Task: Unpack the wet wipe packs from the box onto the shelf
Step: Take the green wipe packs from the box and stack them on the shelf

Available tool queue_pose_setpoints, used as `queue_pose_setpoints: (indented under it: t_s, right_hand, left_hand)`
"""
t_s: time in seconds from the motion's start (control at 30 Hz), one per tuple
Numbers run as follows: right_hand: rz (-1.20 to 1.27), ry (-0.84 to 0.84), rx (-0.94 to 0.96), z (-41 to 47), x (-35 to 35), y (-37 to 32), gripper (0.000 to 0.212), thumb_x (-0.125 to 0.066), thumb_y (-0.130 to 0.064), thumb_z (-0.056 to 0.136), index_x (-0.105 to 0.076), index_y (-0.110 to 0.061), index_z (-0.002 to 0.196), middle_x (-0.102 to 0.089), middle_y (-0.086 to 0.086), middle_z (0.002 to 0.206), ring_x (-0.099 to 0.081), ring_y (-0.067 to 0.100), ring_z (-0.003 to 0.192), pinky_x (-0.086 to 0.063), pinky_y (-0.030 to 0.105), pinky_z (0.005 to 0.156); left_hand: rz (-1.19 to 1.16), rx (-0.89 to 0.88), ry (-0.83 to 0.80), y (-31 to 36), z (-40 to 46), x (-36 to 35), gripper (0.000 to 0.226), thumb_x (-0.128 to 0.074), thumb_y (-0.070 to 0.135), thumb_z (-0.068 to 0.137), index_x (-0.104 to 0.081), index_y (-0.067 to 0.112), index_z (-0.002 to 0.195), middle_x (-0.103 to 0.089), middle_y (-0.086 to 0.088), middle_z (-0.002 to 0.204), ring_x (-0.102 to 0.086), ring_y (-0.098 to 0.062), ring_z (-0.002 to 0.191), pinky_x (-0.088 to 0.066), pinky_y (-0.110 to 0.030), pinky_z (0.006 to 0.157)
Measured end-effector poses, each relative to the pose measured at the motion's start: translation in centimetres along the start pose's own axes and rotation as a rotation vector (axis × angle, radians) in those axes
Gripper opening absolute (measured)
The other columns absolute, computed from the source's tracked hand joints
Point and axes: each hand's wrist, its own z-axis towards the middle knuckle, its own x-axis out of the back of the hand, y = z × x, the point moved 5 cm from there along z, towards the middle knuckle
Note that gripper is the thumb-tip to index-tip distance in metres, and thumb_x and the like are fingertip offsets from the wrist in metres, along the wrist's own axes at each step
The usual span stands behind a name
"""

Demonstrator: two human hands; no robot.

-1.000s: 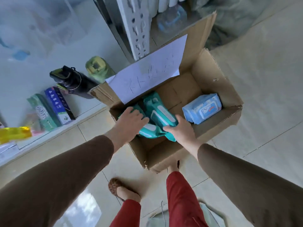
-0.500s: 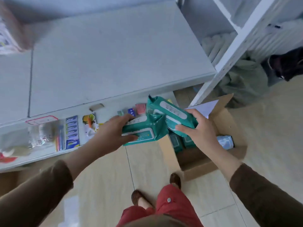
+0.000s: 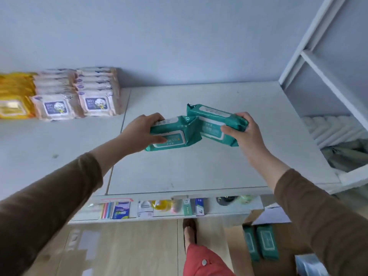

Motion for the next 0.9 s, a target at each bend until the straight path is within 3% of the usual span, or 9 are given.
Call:
queue_pose_setpoints:
  t_s: [0.17, 0.27, 0.47, 0.57, 0.67, 0.73, 0.9]
  right_hand:
    - [-0.067, -0.044, -0.038, 10.7, -3.3, 0.3, 0.04, -0.084, -0.011, 0.076, -0.056, -0.011, 0.105, -0.066, 0.003, 0.105, -0.063, 0.018, 0.089, -0.055, 0.033, 0.067]
    - [-0.087, -0.076, -0.036, 16.3, -5.7, -0.2, 0.038, -0.083, -0.01, 0.076, -0.056, -0.015, 0.103, -0.065, -0.002, 0.101, -0.062, 0.011, 0.084, -0.052, 0.024, 0.06]
    - [-0.121, -0.14, -0.046, 24.6, -9.8, -0.2, 0.036, -0.083, -0.012, 0.077, -0.054, -0.024, 0.094, -0.066, -0.004, 0.103, -0.064, 0.011, 0.085, -0.051, 0.021, 0.057]
    - [-0.139, -0.191, -0.085, 27.3, -11.5, 0.1, 0.034, -0.081, -0.012, 0.08, -0.053, -0.023, 0.095, -0.067, -0.004, 0.104, -0.066, 0.013, 0.087, -0.054, 0.023, 0.057]
    - [-0.142, -0.229, -0.125, 29.4, -12.8, 0.6, 0.031, -0.08, -0.013, 0.081, -0.055, -0.022, 0.096, -0.068, -0.003, 0.105, -0.067, 0.015, 0.088, -0.056, 0.024, 0.06]
    - [-0.129, -0.211, -0.144, 30.4, -13.4, 1.2, 0.031, -0.081, -0.015, 0.081, -0.057, -0.02, 0.1, -0.068, 0.0, 0.107, -0.067, 0.018, 0.092, -0.056, 0.024, 0.063]
    - [-0.176, 0.062, -0.101, 30.3, -13.4, 3.2, 0.061, -0.086, -0.042, 0.07, -0.05, -0.018, 0.113, -0.065, -0.004, 0.108, -0.066, 0.015, 0.098, -0.057, 0.04, 0.088]
  left_hand:
    - [0.089, 0.038, 0.032, -3.8, 9.6, 3.9, 0.037, -0.08, 0.023, 0.076, -0.06, 0.021, 0.106, -0.058, 0.004, 0.097, -0.057, -0.022, 0.093, -0.05, -0.04, 0.082]
    - [0.054, 0.078, 0.032, -5.9, 14.8, 6.3, 0.037, -0.081, 0.025, 0.076, -0.061, 0.021, 0.106, -0.064, 0.003, 0.096, -0.06, -0.022, 0.089, -0.049, -0.034, 0.076]
    - [0.167, 0.1, -0.063, -9.4, 22.7, 9.6, 0.031, -0.078, 0.025, 0.08, -0.06, 0.021, 0.105, -0.066, 0.0, 0.101, -0.057, -0.022, 0.09, -0.039, -0.031, 0.073]
    - [0.243, 0.127, -0.108, -11.6, 24.8, 10.4, 0.039, -0.077, 0.027, 0.081, -0.06, 0.021, 0.115, -0.065, -0.002, 0.11, -0.055, -0.023, 0.095, -0.036, -0.031, 0.076]
    - [0.34, 0.16, -0.114, -13.7, 26.1, 10.6, 0.052, -0.075, 0.034, 0.083, -0.056, 0.018, 0.128, -0.062, -0.005, 0.123, -0.056, -0.028, 0.109, -0.036, -0.031, 0.08]
    - [0.359, 0.166, -0.083, -14.9, 26.5, 10.6, 0.052, -0.073, 0.039, 0.084, -0.055, 0.019, 0.128, -0.063, -0.006, 0.121, -0.056, -0.029, 0.108, -0.04, -0.033, 0.08]
    - [0.422, 0.039, 0.202, -15.2, 25.8, 10.1, 0.057, -0.077, 0.039, 0.077, -0.052, 0.017, 0.124, -0.054, -0.008, 0.125, -0.048, -0.032, 0.113, -0.045, -0.046, 0.087]
